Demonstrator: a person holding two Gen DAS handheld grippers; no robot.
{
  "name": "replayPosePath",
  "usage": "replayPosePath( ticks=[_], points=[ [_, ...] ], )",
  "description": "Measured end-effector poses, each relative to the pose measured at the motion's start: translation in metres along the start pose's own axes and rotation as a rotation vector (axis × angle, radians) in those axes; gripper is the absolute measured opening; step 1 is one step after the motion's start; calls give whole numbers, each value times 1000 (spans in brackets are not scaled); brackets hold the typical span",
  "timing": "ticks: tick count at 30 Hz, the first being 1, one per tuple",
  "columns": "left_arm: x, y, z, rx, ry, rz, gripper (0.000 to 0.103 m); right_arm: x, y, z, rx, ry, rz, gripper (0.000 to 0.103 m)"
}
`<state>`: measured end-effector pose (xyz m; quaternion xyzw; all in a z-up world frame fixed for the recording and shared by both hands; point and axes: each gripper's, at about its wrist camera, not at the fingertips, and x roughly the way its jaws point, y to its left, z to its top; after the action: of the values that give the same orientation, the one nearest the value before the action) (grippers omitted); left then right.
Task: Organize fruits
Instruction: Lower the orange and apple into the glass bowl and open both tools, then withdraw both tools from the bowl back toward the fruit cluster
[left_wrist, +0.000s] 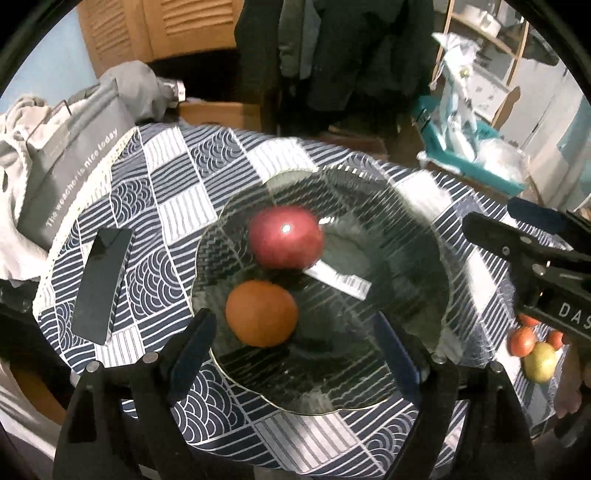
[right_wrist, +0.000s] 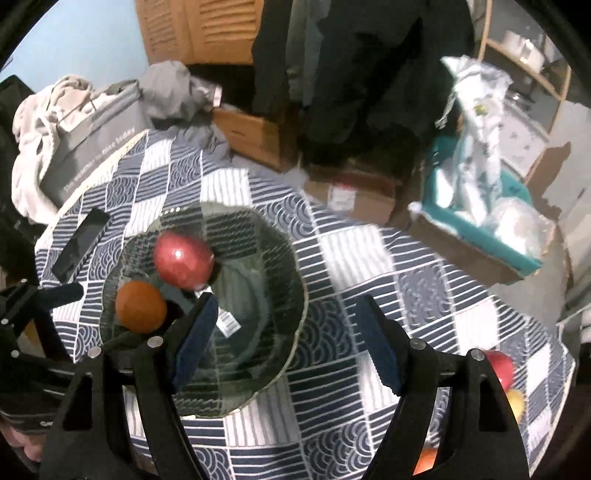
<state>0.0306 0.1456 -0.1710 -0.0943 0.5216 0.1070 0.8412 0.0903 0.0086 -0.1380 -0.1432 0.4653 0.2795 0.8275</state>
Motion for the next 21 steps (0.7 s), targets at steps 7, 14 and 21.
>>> replayPosePath(
  ticks=[7,14,21],
  points=[
    [-28,-12,5,22,-69,0,88,-39,-10,2,25,-79,-44,77],
    [-52,-24,8,46,-123,-28,88,-77,-24,-1,53,-145,-96,77],
    [-69,-40,12,68,-157,-62,88,-107,-39,-10,77,-190,-139,77]
  ],
)
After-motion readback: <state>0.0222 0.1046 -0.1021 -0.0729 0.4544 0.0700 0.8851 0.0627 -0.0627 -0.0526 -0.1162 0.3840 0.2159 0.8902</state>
